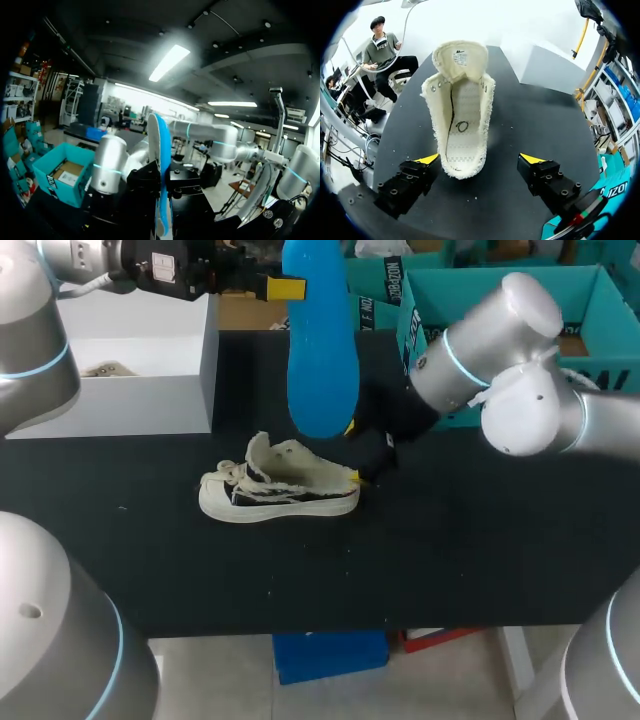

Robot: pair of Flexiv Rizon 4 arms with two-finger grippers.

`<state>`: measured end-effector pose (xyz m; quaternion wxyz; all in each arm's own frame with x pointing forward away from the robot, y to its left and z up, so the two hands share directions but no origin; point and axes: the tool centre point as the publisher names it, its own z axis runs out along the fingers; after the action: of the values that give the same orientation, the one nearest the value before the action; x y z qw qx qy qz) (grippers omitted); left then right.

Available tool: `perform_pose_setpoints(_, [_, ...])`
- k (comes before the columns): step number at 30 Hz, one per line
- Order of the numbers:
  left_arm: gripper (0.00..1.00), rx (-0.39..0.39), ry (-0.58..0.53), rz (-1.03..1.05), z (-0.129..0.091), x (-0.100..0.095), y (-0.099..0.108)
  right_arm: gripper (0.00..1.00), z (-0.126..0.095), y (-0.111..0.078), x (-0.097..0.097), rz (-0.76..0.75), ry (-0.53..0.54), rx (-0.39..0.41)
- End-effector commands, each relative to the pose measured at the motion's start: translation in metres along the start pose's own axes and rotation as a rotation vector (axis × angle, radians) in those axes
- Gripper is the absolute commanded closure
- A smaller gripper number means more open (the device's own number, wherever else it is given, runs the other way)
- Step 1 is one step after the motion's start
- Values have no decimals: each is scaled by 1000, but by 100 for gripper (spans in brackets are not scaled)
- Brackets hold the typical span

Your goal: Take the shoe out of the shoebox, open the shoe tongue, remove and reinsert the insole, then place the shoe into the shoebox

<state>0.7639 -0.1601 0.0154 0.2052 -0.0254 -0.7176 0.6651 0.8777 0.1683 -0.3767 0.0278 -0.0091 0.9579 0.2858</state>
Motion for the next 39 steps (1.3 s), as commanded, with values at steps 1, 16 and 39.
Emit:
perform_pose_setpoints(1, [100,1,-3,2,1,0,1,2,-1,13,-11,-2,53,297])
perform_pose_setpoints(16, [100,1,-3,2,1,0,1,47,24,36,-17,0,59,498])
perform_pose_setpoints(39, [100,1,-3,2,1,0,1,40,68,69,-10,19,72,501])
